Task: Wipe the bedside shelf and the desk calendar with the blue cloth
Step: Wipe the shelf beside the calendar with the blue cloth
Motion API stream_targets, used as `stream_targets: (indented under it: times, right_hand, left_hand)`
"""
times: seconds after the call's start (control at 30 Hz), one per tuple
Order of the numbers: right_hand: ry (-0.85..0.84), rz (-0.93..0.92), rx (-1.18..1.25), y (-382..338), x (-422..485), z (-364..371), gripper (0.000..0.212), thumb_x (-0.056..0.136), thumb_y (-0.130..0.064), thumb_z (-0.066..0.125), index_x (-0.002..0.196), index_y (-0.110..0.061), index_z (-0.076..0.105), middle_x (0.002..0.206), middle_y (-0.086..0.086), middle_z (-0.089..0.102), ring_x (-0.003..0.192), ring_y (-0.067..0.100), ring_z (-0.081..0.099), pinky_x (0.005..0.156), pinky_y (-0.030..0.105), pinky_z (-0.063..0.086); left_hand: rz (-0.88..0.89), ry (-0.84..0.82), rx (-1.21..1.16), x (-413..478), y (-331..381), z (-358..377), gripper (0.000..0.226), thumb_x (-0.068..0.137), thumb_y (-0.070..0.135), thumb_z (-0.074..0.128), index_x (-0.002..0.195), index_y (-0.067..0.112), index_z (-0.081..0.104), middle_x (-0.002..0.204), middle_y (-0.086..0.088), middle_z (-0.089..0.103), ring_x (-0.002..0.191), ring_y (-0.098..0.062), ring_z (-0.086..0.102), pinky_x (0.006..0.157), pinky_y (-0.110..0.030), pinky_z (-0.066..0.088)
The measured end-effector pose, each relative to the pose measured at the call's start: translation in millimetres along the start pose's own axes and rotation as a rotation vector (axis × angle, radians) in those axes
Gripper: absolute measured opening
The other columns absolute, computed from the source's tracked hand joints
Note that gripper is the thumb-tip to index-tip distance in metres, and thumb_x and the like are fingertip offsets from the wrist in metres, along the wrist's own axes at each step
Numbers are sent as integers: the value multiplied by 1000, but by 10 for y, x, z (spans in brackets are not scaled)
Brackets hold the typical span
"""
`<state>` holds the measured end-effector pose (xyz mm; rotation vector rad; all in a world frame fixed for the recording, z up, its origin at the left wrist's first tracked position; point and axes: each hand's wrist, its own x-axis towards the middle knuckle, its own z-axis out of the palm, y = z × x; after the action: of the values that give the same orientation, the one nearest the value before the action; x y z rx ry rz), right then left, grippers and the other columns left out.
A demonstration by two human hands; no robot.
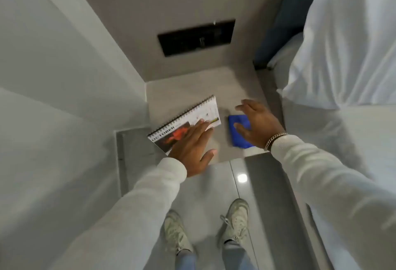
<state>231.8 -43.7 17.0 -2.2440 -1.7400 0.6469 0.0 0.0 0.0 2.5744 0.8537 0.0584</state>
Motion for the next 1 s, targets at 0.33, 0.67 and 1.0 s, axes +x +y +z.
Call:
stream_targets:
  times: [0.33,0.67,1.0]
  right_hand:
    - [77,54,-170,634,63,1367,58,89,-48,50,139,-20,39,153,17,31,139,43,24,107,60,27]
    - [197,103,-145,729,52,1610,49,94,-46,40,139,-26,39,154,18,28,139,50,19,109,60,27]
    - [322,214,-76,634,33,1649,41,90,-24,53,130,-13,53,146,21,40,128,50,38,103,57,36]
  left_hand:
    - [88,-89,20,181,-365,1434,47,91,22,52,133,2,53,152,-19,43,144,-35,36,117,-47,33]
    - [171,2,33,308,-556,1688,49,91,20,42,135,0,48,152,-20,40,148,-33,27,118,-49,28]
    - [164,-55,53,258,-545,1666,52,93,23,40,141,3,41,157,-19,34,149,-33,24,120,-47,26]
